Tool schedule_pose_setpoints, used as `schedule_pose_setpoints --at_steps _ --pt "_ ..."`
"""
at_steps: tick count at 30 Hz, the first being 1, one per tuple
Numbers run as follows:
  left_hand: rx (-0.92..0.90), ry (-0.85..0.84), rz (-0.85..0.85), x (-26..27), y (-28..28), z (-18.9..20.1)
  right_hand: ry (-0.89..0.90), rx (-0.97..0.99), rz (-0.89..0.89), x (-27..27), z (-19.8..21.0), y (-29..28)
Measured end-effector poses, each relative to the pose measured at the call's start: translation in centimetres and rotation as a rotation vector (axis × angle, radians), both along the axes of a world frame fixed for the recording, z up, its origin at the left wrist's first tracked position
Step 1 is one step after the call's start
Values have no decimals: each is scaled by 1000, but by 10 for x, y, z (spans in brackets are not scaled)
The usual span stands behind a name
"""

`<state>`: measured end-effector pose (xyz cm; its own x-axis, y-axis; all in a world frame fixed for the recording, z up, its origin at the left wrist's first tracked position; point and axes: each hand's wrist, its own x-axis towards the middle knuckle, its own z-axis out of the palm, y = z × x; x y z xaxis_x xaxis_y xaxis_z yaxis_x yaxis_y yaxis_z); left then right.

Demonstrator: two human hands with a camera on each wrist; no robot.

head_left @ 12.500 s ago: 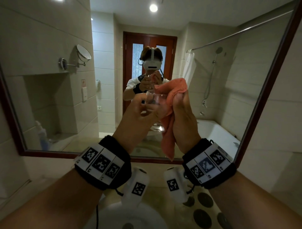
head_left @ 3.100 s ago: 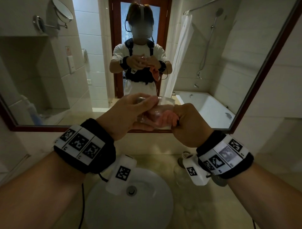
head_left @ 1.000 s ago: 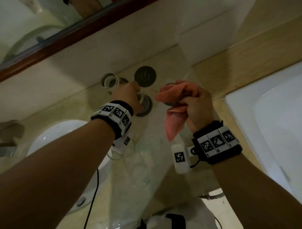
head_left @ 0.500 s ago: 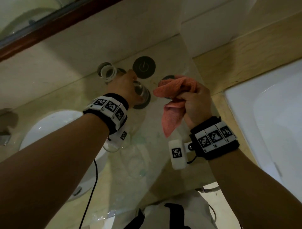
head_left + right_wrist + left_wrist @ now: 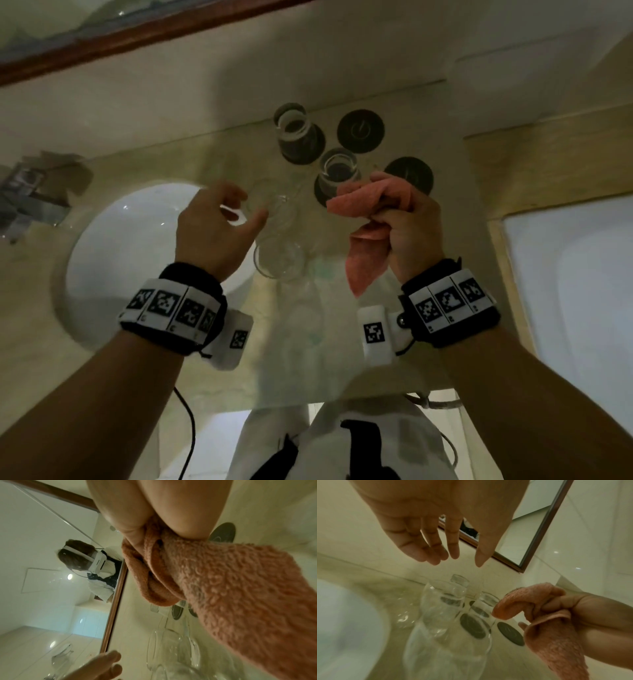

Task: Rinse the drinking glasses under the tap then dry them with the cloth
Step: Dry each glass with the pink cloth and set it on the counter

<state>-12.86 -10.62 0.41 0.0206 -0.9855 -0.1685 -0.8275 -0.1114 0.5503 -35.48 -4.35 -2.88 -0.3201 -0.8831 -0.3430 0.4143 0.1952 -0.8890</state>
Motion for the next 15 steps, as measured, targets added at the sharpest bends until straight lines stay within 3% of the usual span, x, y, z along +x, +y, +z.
schedule_pose_setpoints --at_steps 3,8,15 --pt "96 20 63 18 14 -18 56 24 52 9 -6 2" --pt "304 96 28 26 25 -41 81 61 85 22 -15 4" --pt "408 238 66 24 26 -56 106 102 82 37 -25 8"
